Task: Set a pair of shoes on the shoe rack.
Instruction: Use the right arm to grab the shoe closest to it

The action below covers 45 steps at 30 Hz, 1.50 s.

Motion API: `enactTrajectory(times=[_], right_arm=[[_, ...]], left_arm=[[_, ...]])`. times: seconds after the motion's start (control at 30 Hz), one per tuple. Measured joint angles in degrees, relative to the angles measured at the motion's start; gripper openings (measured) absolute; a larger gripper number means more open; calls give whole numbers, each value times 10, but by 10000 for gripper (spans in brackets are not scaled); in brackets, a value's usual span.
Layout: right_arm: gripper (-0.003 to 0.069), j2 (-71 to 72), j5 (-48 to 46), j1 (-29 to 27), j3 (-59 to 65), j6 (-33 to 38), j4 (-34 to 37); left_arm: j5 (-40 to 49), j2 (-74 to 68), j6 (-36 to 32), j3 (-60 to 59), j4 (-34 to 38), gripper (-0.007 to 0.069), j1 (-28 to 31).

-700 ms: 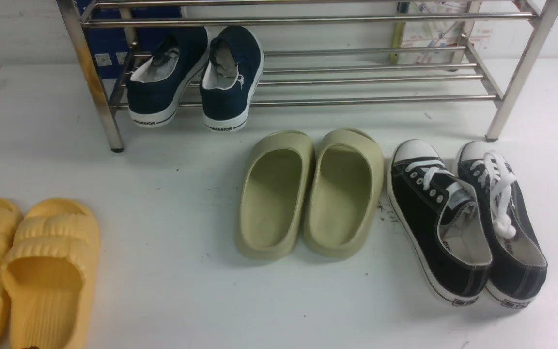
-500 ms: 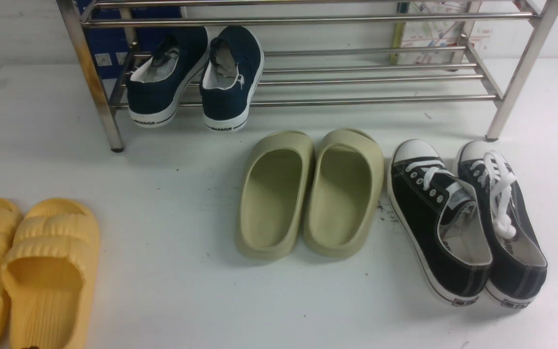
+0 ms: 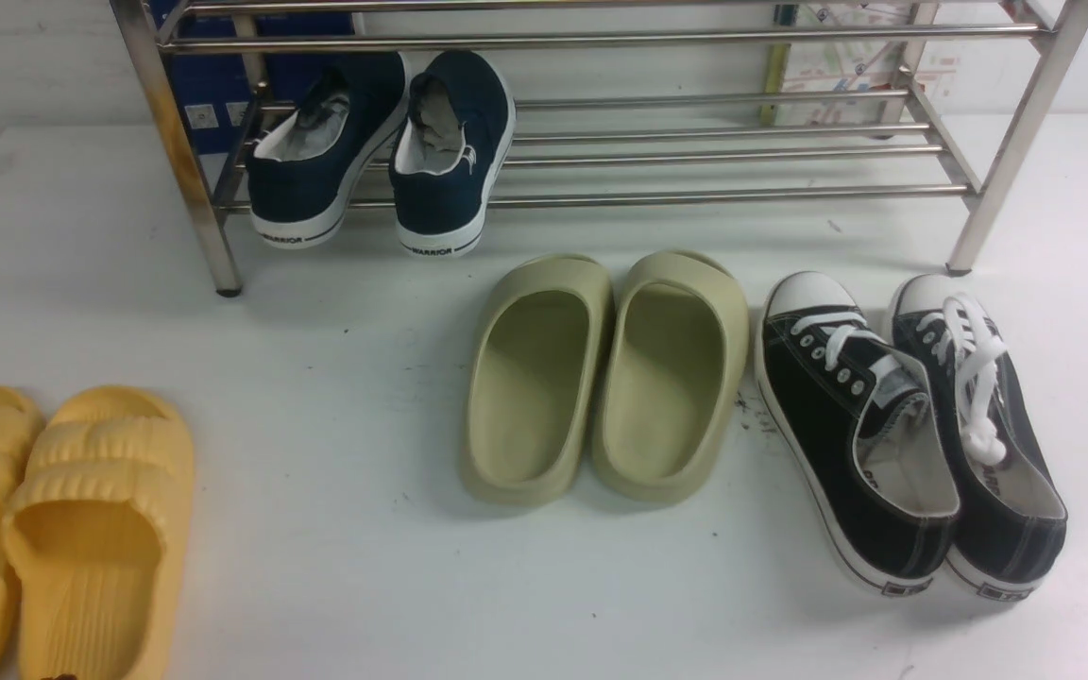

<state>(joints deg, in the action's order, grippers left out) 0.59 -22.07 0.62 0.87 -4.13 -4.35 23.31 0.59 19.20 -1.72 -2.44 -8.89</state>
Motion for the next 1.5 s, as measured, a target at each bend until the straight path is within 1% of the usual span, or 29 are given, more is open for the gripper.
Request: enactTrajectory(times=[0.47, 0.53, 0.7, 0.73, 0.77, 0.8, 0.9, 1.03, 1.07, 1.13, 1.2, 1.37, 1.4, 1.5], right_arm=[[246, 0, 1, 0, 0, 0, 0], [246, 0, 18, 0, 2, 0, 0], [246, 0, 97, 0, 6, 0, 0], [246, 0, 130, 0, 6, 0, -2], [246, 0, 137, 0, 6, 0, -2], [246, 0, 165, 0, 6, 0, -3], [246, 0, 201, 0, 6, -1, -3], [246, 0, 304, 0, 6, -24, -2], [246, 0, 304, 0, 6, -24, -2], [246, 0, 370, 0, 6, -44, -2], [246, 0, 387, 0, 4, -62, 0], [246, 0, 348, 0, -57, -108, 0], [246, 0, 310, 0, -94, -120, 1], [246, -7, 232, 0, -161, -129, 2]], left_arm=[[0, 0, 0, 0, 0, 84, 0], [0, 0, 0, 0, 0, 88, 0], [0, 0, 0, 0, 0, 92, 0], [0, 0, 0, 0, 0, 92, 0], [0, 0, 0, 0, 0, 92, 0], [0, 0, 0, 0, 0, 92, 0], [0, 0, 0, 0, 0, 92, 0], [0, 0, 0, 0, 0, 92, 0], [0, 0, 0, 0, 0, 92, 0], [0, 0, 0, 0, 0, 92, 0], [0, 0, 0, 0, 0, 92, 0], [0, 0, 0, 0, 0, 92, 0], [0, 0, 0, 0, 0, 94, 0], [0, 0, 0, 0, 0, 97, 0]])
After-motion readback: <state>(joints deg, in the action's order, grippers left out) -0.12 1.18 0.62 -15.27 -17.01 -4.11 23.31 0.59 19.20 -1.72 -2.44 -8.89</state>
